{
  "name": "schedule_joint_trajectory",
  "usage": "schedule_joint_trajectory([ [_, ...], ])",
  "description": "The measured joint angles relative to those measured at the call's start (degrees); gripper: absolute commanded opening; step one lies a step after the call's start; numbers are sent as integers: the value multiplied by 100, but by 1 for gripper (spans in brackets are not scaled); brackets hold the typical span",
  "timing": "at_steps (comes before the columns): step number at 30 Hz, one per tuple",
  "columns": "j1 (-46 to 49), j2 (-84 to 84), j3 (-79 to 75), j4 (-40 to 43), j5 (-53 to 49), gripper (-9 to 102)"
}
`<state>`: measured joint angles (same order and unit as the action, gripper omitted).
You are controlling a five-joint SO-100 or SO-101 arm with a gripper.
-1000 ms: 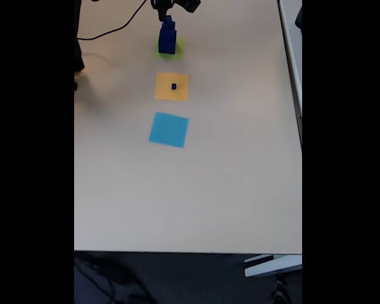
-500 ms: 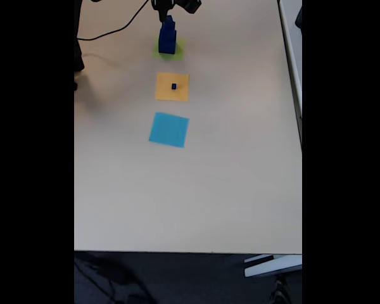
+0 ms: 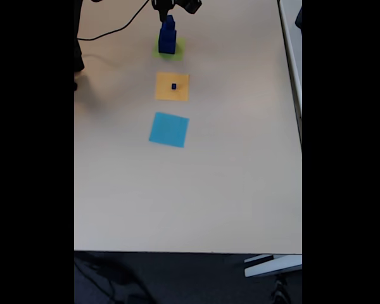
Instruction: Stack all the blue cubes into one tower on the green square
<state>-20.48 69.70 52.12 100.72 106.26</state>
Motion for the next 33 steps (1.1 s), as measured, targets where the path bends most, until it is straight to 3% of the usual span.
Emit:
schedule_joint_trajectory([
  [12,-62,35,53,0,141,0],
  [25,53,1310,809,53,18,0],
  [33,659,606,-879,53,-853,0],
])
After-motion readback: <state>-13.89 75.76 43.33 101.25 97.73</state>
